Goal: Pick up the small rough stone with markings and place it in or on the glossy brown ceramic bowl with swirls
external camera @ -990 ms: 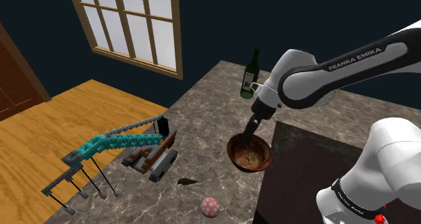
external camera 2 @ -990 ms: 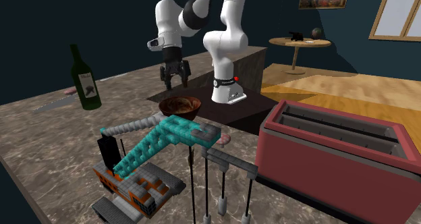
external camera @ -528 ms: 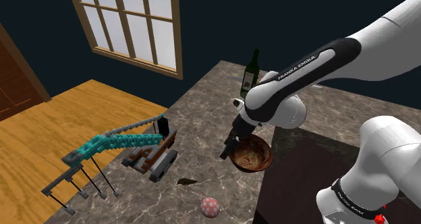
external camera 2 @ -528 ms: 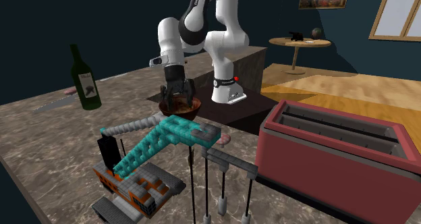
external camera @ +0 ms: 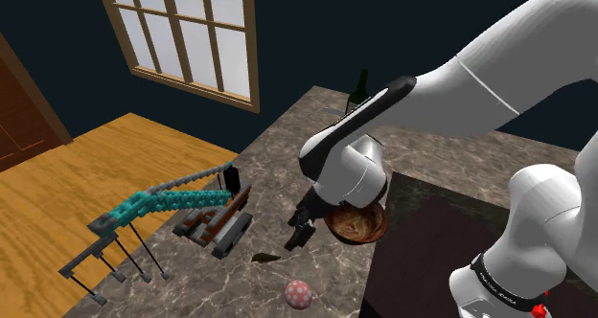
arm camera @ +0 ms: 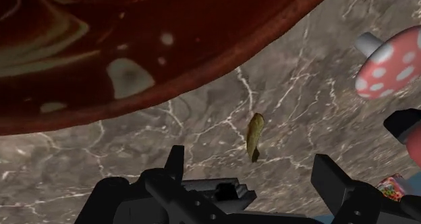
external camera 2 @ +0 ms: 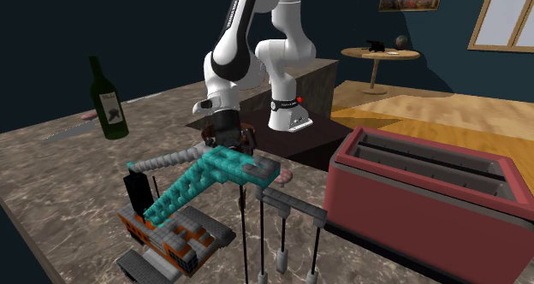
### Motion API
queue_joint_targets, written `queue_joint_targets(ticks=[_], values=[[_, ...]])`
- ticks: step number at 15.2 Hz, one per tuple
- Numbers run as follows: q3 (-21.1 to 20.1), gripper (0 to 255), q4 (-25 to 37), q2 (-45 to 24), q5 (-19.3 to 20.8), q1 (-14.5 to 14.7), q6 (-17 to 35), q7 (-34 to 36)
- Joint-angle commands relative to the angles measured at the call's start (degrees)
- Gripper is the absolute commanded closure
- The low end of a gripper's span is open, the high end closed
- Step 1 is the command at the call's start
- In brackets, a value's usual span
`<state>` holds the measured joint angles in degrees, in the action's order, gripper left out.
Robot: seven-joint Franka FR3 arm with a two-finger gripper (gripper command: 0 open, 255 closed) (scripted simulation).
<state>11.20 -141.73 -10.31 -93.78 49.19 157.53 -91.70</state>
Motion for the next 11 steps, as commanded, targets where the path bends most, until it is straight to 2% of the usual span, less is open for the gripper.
queue_joint_targets(ticks=[1,2,11], values=[[-1.3,0,4.2,-4.6,-6.2,0.7,-0.8,-6.7],[-1.7,0,5.9,-6.4,-8.5,0.9,-1.3,-9.5],[-2.6,0,11.9,-13.9,-14.2,1.8,-1.6,-13.6]])
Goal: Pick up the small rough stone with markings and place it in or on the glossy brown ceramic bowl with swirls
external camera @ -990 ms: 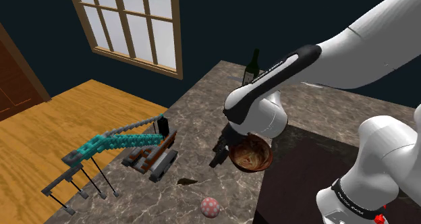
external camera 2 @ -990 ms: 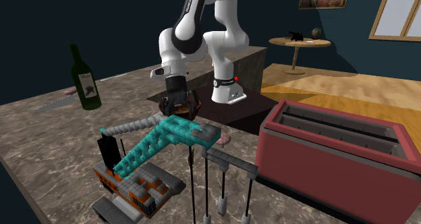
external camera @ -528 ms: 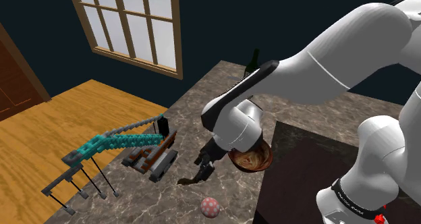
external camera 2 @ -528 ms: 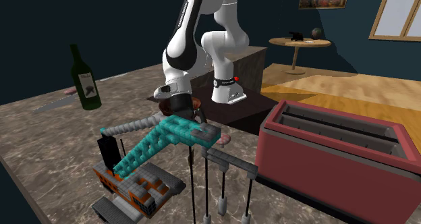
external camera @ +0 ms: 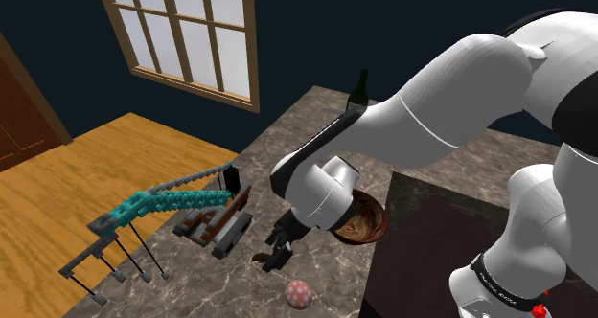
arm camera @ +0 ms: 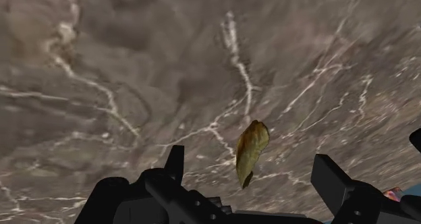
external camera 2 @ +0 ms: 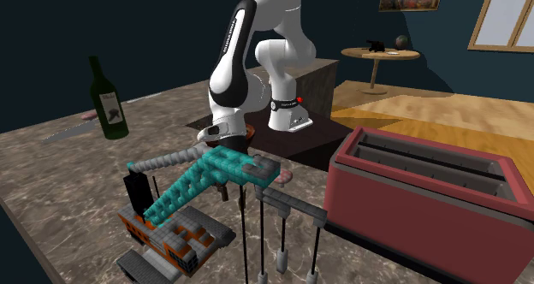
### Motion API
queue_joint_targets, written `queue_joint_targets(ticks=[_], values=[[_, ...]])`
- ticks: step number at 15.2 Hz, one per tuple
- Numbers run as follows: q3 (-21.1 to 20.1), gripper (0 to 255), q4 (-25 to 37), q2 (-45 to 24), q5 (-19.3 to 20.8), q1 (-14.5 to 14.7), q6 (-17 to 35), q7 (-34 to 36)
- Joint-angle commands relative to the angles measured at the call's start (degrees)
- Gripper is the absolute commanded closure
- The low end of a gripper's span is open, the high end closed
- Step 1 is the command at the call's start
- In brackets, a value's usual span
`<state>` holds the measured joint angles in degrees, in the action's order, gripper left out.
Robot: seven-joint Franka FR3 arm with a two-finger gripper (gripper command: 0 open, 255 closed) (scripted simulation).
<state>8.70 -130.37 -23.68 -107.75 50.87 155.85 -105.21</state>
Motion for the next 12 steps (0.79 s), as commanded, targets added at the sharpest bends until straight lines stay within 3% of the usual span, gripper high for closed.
queue_joint_targets(ticks=[1,7,8,12], values=[[-0.1,0,0.5,-0.5,-0.2,0.1,0.0,0.0],[-0.1,0,0.5,-0.5,-0.2,0.1,0.0,0.0],[-0.1,255,0.5,-0.5,-0.2,0.1,0.0,0.0],[-0.1,255,0.5,-0.6,-0.5,0.1,0.1,-0.3]])
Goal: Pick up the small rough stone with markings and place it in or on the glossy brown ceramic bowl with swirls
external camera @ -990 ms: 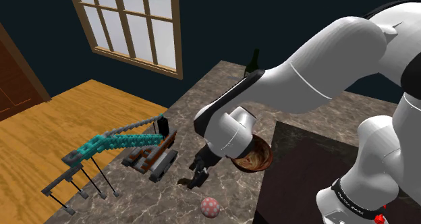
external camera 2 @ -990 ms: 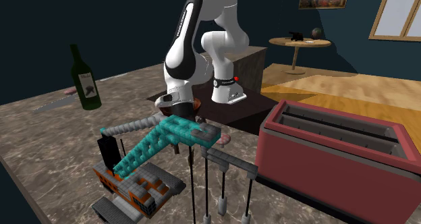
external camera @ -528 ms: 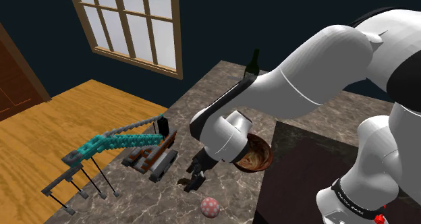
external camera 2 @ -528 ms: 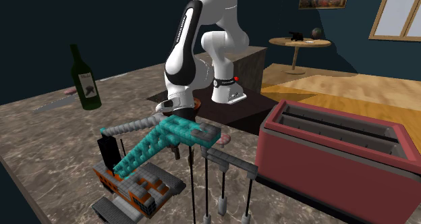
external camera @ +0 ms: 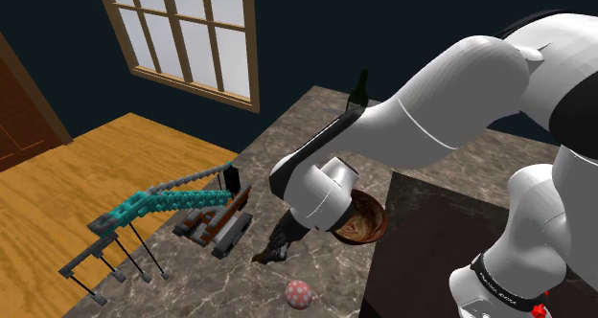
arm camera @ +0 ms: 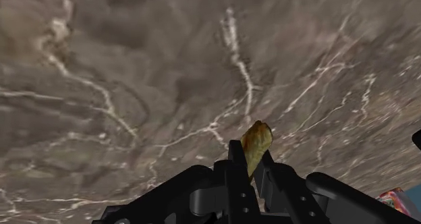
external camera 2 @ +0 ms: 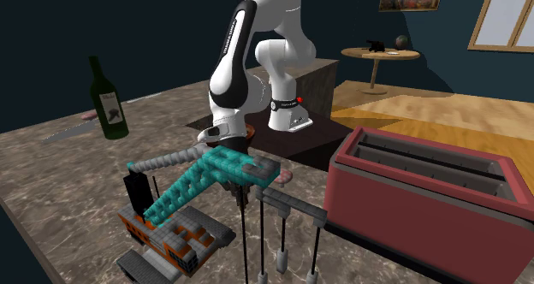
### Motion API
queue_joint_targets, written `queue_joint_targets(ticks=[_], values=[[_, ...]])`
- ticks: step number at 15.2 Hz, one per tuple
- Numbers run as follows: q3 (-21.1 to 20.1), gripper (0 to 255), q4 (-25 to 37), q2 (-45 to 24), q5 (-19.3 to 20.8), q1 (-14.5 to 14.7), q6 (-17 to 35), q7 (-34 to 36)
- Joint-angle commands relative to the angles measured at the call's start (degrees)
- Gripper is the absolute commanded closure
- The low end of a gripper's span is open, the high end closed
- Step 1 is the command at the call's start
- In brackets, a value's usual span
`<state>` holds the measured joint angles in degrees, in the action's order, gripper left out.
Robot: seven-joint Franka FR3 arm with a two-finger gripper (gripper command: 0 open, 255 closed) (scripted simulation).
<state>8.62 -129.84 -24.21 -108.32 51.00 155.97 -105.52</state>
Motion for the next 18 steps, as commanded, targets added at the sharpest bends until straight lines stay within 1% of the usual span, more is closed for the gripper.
queue_joint_targets(ticks=[1,5,11,18], values=[[-0.1,255,0.0,-0.1,-0.1,0.1,0.0,-0.1],[0.0,255,0.0,0.0,0.3,0.0,-0.1,0.3],[-0.1,255,-2.1,4.8,6.1,0.2,1.2,6.3],[0.1,255,-4.4,10.3,13.9,0.6,2.3,14.3]])
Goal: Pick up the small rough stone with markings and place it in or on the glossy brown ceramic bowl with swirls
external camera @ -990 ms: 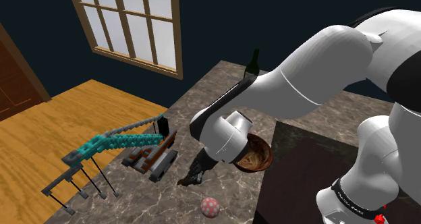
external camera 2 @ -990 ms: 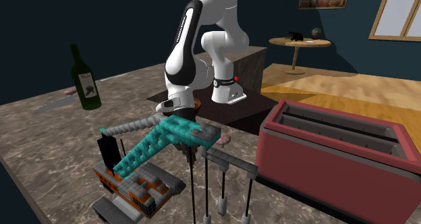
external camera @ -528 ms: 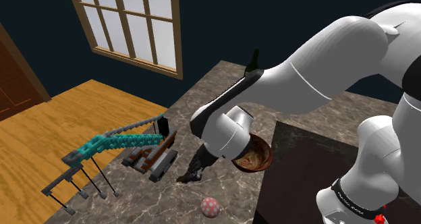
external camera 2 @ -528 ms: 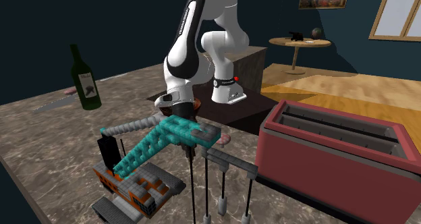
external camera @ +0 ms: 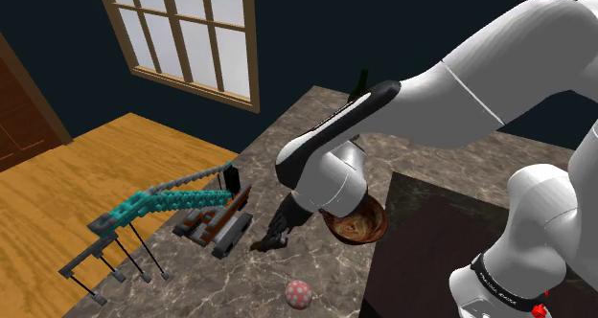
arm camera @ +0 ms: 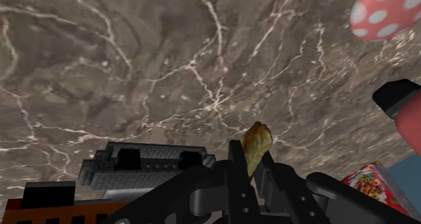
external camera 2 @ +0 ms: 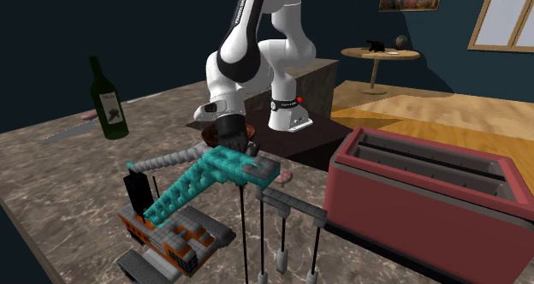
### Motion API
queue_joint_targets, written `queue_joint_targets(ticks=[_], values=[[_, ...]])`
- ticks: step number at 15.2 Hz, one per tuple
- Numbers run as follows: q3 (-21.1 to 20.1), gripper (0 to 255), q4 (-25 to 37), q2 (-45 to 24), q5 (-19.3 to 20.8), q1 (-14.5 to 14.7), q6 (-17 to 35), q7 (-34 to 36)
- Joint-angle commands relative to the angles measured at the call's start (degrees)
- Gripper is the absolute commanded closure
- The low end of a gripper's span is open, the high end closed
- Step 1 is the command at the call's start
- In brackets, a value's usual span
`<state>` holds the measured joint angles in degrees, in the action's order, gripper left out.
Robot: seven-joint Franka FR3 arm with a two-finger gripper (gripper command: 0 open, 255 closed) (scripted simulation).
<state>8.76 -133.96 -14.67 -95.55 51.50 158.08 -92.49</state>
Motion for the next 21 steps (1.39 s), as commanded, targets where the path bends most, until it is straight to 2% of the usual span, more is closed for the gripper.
queue_joint_targets(ticks=[1,19,21], values=[[0.1,255,-0.6,1.5,2.4,0.2,0.3,2.5],[1.6,255,-4.7,14.8,27.0,1.2,0.0,26.9],[2.0,255,-6.7,16.6,27.3,0.7,-0.3,26.4]])
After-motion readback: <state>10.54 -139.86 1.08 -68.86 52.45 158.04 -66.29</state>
